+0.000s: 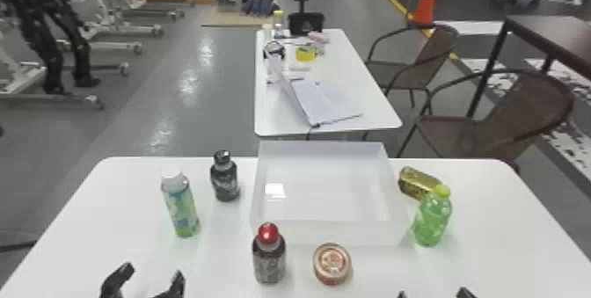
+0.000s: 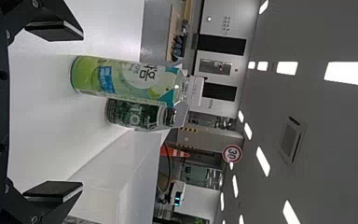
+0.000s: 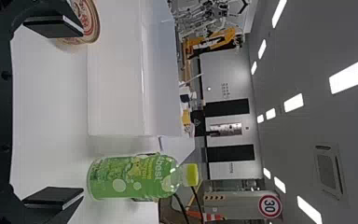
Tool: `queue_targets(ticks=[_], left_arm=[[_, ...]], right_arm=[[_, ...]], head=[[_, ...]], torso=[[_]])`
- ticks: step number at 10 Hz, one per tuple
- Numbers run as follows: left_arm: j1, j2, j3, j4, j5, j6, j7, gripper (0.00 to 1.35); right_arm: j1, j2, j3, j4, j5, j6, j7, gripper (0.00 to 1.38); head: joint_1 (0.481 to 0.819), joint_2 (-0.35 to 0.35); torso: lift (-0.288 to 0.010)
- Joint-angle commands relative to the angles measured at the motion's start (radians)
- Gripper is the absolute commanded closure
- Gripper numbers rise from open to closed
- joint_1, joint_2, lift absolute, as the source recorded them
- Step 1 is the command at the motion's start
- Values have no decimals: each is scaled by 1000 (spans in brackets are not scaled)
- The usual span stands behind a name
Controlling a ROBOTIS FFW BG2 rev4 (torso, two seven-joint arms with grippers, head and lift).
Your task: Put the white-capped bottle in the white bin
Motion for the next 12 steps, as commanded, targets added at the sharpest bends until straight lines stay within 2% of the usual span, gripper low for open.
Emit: queue_targets(ticks=[1, 6, 10, 12], left_arm=[[0, -4, -3, 2, 4, 9, -2, 167], [-14, -4, -3, 14, 3, 18, -9, 162], [-130, -4, -5, 140, -5, 24, -60, 160], [-184, -4, 14, 178, -55, 36, -48, 163]], right_arm=[[0, 0, 0, 0, 0, 0, 0, 96], [0, 0, 0, 0, -2, 0, 0, 96], [-1, 0, 0, 0, -3, 0, 0, 94], [-1, 0, 0, -1, -3, 0, 0, 94]], head=[[549, 0], [549, 0], [549, 0], [549, 0]], torso=[[-100], [-100], [-100], [-100]])
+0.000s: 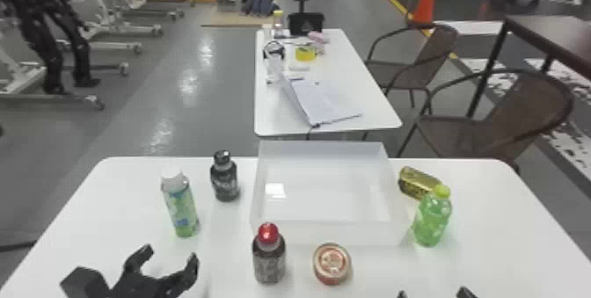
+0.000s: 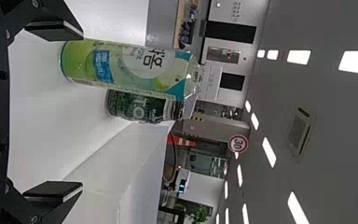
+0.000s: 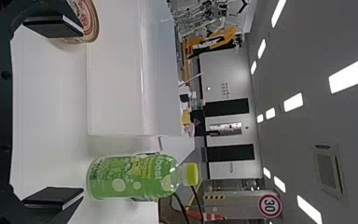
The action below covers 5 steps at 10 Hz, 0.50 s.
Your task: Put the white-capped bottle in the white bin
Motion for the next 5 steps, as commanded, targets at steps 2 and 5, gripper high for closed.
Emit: queue_targets(ticks=[2, 5], left_arm=[[-84, -4, 40, 53, -95, 10, 38, 160], [-193, -4, 42, 180, -129, -42, 71, 160]], right_arm=[[-3, 0, 0, 0, 0, 0, 0, 94], [-15, 0, 9, 8, 0, 0, 0, 94]], head=[[549, 0], [549, 0]], torso=[[-100], [-100]])
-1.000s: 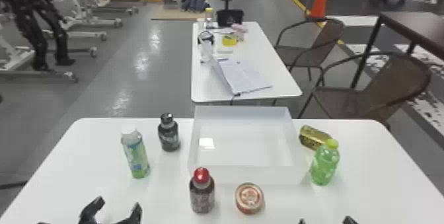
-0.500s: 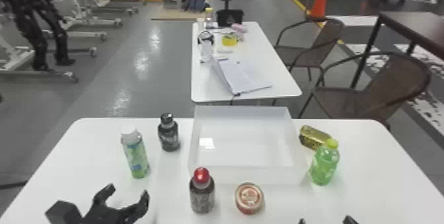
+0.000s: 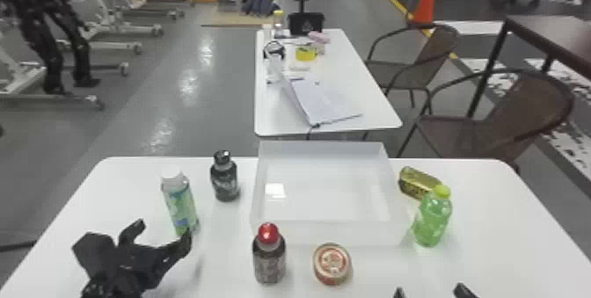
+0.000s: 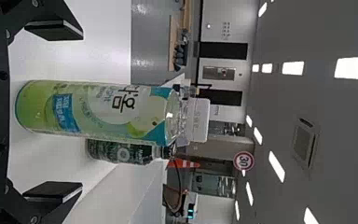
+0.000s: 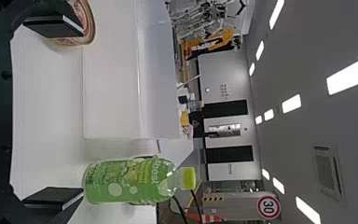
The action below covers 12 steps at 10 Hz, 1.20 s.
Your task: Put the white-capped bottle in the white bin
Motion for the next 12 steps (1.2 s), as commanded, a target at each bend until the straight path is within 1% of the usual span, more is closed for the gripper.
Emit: queue_targets(ticks=[1, 2, 3, 6, 7, 8, 9, 10, 12], left_arm=[[-57, -4, -21, 64, -4, -21, 3, 160], [-85, -4, -42, 96, 8, -31, 9, 160], [-108, 5, -59, 121, 9, -31, 18, 160], [-172, 8, -54, 213, -37, -23, 76, 167], [-179, 12, -53, 228, -38, -28, 90, 209], [-189, 20, -54, 259, -37, -72, 101, 392], [-195, 26, -53, 274, -49, -106, 107, 806], [-194, 31, -54, 273, -66, -126, 127, 992], [-194, 31, -50, 273, -76, -144, 135, 993]], right_arm=[[-4, 0, 3, 3, 1, 0, 0, 94], [-7, 0, 3, 5, -1, 0, 0, 94], [-10, 0, 5, 6, -1, 0, 0, 94], [-18, 0, 10, 11, -1, 0, 2, 93], [-21, 0, 10, 13, -1, 0, 5, 94], [-21, 0, 10, 14, -1, 0, 5, 94], [-24, -2, 11, 16, -1, 0, 6, 94], [-22, -2, 11, 16, -1, 0, 6, 93], [-24, -2, 11, 16, -2, 0, 6, 94]], head=[[549, 0], [549, 0], [549, 0], [549, 0], [549, 0], [549, 0], [549, 0], [549, 0], [549, 0]], torso=[[-100], [-100], [-100], [-100], [-100], [-100], [-100], [-100], [-100]])
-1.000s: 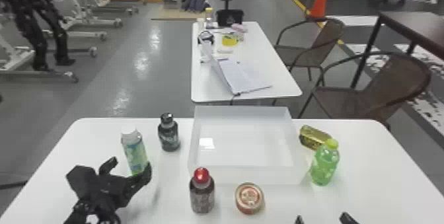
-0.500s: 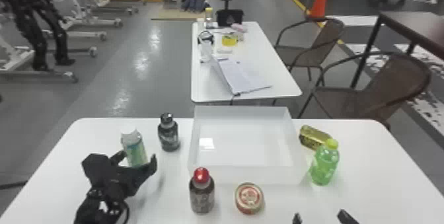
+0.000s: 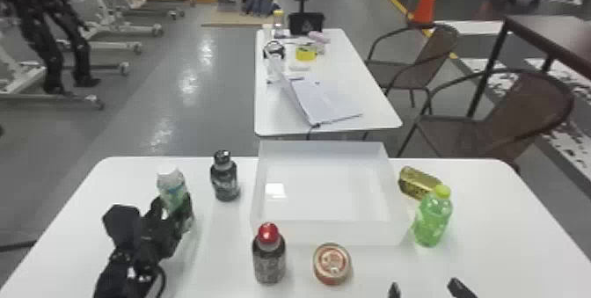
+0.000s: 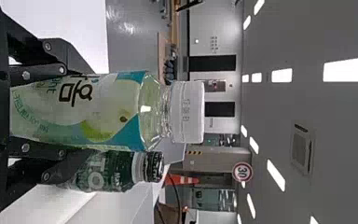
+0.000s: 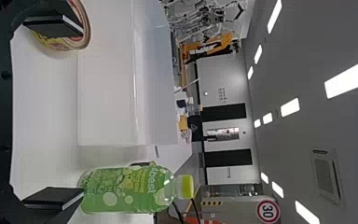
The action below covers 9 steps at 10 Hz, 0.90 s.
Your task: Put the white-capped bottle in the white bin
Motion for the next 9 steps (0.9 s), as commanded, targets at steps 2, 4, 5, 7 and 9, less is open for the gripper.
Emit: queue_targets(ticks=[2, 4, 5, 7, 9], left_arm=[[15, 0, -1, -33, -1, -32, 1, 993], [140, -24, -12, -384, -88, 111, 79, 993], [163, -34, -29, -480, -91, 138, 76, 993], [166, -21, -145, -612, -87, 217, 43, 993], [117, -4, -251, -649, -133, 303, -77, 993]], right_arm=[[2, 0, 0, 0, -2, 0, 2, 93], [8, 0, 0, -2, -3, 0, 0, 94], [8, 0, 0, -2, -5, 0, 0, 94], [5, -2, 0, 2, -5, 0, 2, 94], [3, -2, 2, 3, -5, 0, 2, 94]], head=[[549, 0], [549, 0], [549, 0], [549, 0], [549, 0]], torso=[[-100], [-100], [-100], [-100], [-100]])
